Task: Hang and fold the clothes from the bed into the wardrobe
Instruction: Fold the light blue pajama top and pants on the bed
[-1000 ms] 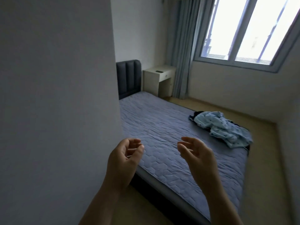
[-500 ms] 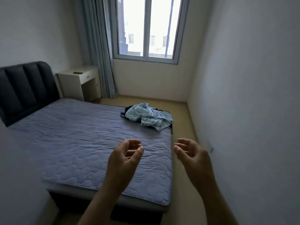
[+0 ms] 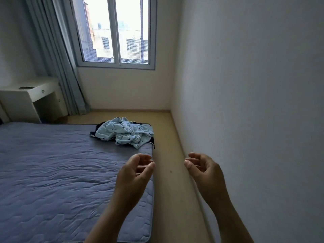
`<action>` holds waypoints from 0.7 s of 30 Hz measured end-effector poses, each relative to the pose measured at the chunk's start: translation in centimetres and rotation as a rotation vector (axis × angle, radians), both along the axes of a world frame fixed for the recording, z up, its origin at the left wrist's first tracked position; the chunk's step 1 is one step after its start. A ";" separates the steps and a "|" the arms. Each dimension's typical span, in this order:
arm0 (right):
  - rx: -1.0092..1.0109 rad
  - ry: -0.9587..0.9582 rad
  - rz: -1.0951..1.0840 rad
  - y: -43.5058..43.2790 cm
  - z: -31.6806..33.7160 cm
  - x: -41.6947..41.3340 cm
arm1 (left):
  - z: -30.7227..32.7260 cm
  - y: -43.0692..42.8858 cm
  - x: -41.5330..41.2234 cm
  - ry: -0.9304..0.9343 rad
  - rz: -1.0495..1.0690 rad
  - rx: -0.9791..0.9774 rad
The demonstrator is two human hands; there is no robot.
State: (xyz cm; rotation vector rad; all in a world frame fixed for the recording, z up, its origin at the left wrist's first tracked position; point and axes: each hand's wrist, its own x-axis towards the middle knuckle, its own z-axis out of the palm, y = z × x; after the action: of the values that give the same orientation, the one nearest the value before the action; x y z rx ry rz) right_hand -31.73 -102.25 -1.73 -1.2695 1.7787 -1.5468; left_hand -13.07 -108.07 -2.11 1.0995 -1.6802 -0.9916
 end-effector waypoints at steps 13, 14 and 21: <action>0.056 0.098 -0.110 -14.9 0.5 -6.3 | -0.8 -17.4 -7.6 0.024 -0.079 -0.004; 0.067 0.103 -0.107 -16.1 0.4 -6.9 | -1.0 -18.5 -8.4 0.028 -0.087 0.006; 0.098 0.119 -0.087 -24.6 -0.4 -12.1 | -2.0 -26.6 -13.3 0.021 -0.090 0.046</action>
State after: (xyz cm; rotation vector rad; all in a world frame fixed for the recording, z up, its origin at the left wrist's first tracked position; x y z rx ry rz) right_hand -43.85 -126.88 -2.17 -1.2761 1.9830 -1.4362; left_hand -26.42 -134.65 -4.11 1.0472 -1.7098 -1.1005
